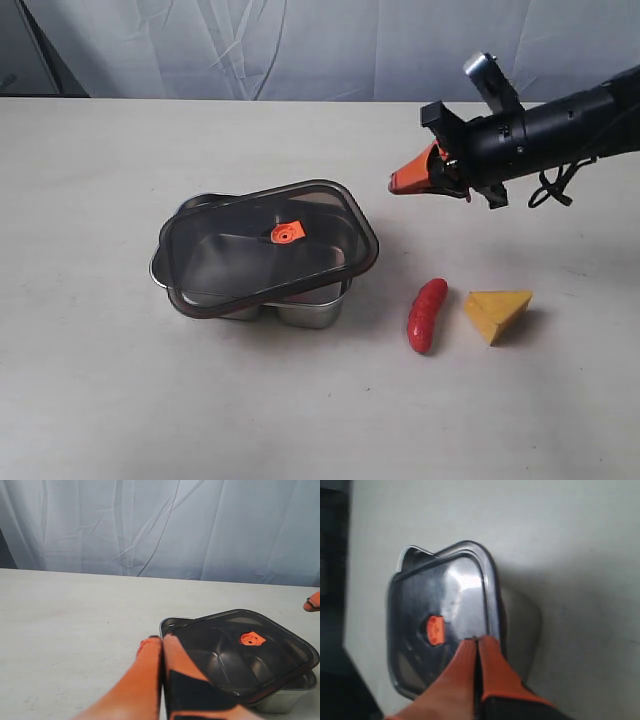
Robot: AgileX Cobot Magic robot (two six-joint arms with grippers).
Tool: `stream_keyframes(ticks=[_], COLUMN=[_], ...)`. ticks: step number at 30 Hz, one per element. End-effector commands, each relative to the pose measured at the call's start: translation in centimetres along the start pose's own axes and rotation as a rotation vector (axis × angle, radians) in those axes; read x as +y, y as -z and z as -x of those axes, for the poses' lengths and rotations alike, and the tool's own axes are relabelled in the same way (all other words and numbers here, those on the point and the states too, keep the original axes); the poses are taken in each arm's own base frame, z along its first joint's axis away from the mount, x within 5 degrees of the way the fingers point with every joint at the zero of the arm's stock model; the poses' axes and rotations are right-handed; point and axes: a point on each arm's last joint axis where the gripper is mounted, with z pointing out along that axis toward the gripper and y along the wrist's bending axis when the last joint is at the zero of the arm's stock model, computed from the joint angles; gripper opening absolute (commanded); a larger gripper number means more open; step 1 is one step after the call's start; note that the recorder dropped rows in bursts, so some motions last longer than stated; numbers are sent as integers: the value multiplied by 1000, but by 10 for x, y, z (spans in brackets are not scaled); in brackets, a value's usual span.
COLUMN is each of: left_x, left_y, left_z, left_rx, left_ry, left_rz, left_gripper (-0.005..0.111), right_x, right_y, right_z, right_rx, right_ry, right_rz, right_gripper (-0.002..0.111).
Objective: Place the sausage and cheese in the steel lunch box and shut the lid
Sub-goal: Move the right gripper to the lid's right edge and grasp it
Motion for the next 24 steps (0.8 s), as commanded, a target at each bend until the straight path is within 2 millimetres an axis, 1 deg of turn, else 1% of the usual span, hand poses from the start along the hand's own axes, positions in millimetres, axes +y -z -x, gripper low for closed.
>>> stream_keyframes(ticks=[1,5,7,8,9,11,13,14,15,16,18,21,24], left_x=[0,0,0,0,0,0,0,0,0,0,0,0,0], left_y=[0,0,0,0,0,0,0,0,0,0,0,0,0], left_z=[-1,-1,-1,-1,-1,-1,-1,-1,-1,-1,-1,-1,-1], left_rx=[-4,-4,-4,-4,-4,-4,-4,-4,-4,-4,-4,-4,-4], left_ry=[-2,-2,-2,-2,-2,-2,-2,-2,-2,-2,-2,-2,-2], left_rz=[-6,-6,-6,-6,-6,-6,-6,-6,-6,-6,-6,-6,-6], left_gripper=[0,0,0,0,0,0,0,0,0,0,0,0,0], right_x=[-25,-47,-54,-58,-60,-62,-61,-59,-57,-54,-47,-37,-31], right_y=[-8,-23,-27,-28,-29,-29,-29,-30,-32,-35,-44,-57,-66], right_z=[-5,-14,-17,-19,-20,-19,-18,-18,-18,-18,-22,-27,-30], right_rx=[77,140,160,169,176,168,161,158,158,159,179,205,210], right_ry=[-10,-118,-131,-128,-123,-131,-171,-176,-179,-179,-166,-150,-136], right_rz=[159,166,157,138,116,92,107,116,121,128,132,140,123], right_gripper=[-1,-1,3,9,17,41,65,75,81,83,80,68,51])
